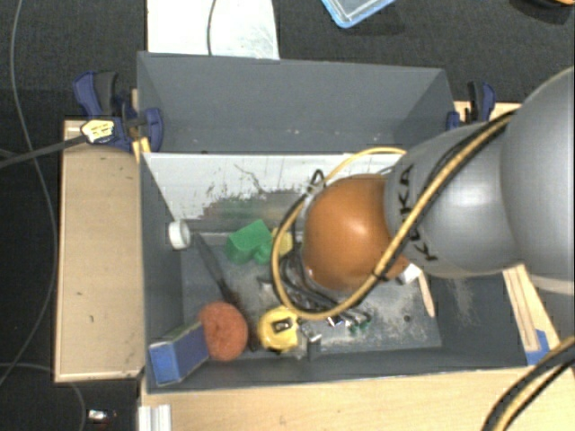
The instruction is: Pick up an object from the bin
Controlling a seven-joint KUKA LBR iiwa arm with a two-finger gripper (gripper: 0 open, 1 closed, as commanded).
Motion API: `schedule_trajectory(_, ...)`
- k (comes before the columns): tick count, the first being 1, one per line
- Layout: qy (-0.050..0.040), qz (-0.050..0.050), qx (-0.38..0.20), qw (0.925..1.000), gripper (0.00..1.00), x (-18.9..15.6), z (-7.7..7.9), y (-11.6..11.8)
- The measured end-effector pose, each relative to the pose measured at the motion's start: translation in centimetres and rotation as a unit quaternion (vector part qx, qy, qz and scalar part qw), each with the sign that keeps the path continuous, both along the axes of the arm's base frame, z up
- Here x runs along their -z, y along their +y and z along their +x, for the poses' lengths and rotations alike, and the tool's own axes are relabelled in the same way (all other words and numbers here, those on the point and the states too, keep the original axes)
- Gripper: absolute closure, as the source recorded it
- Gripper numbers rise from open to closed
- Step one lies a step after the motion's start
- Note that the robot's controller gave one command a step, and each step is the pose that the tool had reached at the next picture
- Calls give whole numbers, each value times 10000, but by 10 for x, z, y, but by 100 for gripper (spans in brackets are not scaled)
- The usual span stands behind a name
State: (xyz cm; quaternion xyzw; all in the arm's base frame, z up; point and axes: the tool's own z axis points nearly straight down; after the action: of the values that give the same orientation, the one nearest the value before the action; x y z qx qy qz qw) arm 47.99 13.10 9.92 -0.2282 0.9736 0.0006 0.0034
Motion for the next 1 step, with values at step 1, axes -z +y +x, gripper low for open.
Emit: schedule_trajectory(1,-11,24,1953,9807,0,27,-2,-9)
